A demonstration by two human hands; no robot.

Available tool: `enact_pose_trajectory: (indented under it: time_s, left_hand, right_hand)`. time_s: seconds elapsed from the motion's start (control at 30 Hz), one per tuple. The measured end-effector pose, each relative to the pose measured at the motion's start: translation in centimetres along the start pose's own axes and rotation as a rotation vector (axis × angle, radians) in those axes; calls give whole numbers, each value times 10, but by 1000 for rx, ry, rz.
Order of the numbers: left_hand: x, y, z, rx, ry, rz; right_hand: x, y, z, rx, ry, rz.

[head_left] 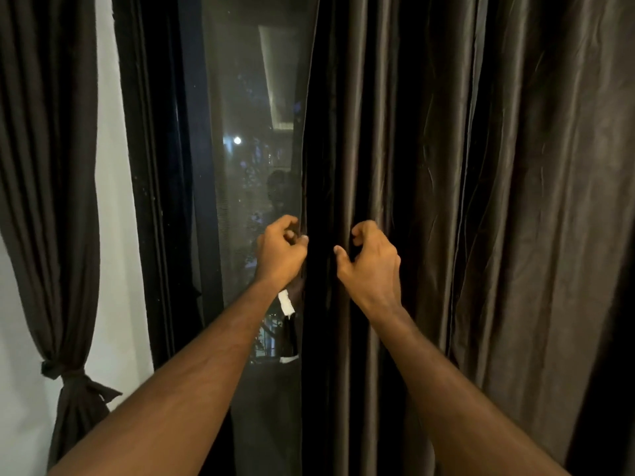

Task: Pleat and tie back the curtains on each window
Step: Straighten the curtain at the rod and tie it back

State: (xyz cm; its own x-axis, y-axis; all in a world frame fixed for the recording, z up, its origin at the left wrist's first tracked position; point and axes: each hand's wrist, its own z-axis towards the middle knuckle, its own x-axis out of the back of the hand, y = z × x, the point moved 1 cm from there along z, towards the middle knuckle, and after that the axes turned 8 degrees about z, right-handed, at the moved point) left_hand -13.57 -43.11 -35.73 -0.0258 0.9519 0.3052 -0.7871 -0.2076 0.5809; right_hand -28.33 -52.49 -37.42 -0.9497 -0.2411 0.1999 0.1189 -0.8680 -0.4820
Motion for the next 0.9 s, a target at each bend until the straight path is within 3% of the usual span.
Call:
enact_pose_trajectory:
  time_s: [0.2, 0.37, 0.6, 0.9]
  left_hand:
    - [10, 12, 23, -64, 25, -6]
    - [17, 31, 49, -91, 61, 31]
    - [39, 111, 132, -195, 165, 15]
    - [61, 190, 218, -221, 224, 160]
  right_hand:
    - [-15, -17, 11, -20, 88, 49]
    - [-22, -28, 32, 19, 58, 9]
    - [-11, -74, 132, 103, 71, -67]
    - [18, -135, 244, 161, 176, -73]
